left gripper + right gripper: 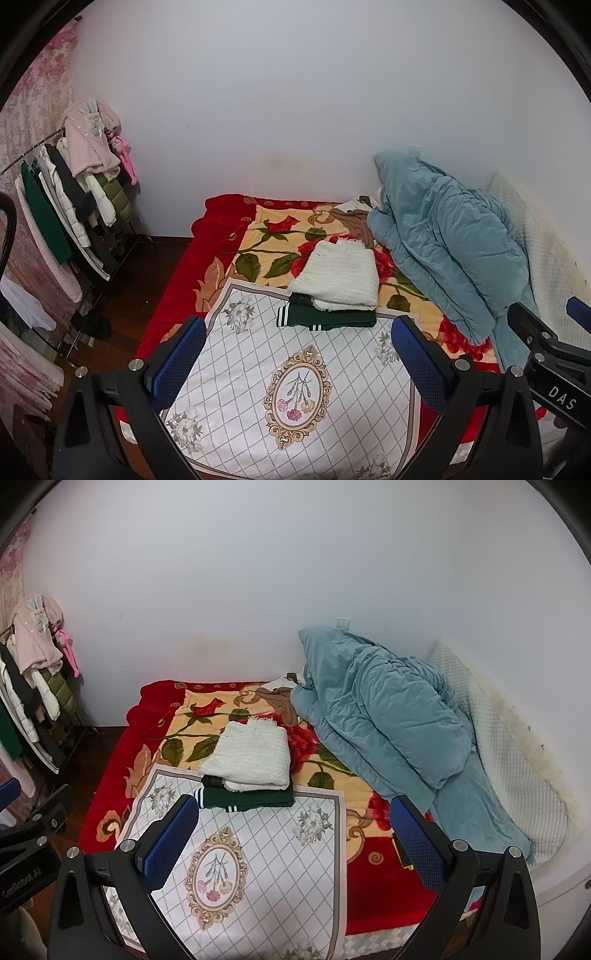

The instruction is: Fold large clothes

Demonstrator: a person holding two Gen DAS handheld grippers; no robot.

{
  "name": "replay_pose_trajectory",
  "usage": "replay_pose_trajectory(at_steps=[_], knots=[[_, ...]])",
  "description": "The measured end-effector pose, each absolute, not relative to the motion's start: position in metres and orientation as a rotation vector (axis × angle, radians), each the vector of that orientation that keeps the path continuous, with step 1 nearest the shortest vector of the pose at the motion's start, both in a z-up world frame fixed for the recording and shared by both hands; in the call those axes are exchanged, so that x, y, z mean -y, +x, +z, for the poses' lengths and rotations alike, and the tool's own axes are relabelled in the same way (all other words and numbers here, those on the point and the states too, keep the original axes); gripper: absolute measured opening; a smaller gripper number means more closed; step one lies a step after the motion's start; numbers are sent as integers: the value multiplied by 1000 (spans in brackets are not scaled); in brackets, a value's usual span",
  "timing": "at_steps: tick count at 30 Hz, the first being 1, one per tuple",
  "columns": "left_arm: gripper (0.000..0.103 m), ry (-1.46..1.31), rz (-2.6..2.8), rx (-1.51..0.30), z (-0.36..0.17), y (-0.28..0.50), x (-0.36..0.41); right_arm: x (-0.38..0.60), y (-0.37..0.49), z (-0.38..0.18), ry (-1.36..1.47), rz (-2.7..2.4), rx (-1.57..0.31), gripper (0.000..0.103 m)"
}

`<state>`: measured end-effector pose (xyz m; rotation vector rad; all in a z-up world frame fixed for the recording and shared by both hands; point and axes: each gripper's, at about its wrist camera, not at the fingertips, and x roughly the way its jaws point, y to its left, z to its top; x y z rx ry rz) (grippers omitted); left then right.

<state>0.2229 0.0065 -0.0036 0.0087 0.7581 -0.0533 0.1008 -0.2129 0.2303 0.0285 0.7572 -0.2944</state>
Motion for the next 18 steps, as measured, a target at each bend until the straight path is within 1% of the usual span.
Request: replay_pose_trajectory(at_steps=[18], knots=[[102,4,-40,-748,2,219,-8,215,86,232,27,-303,-749,103]])
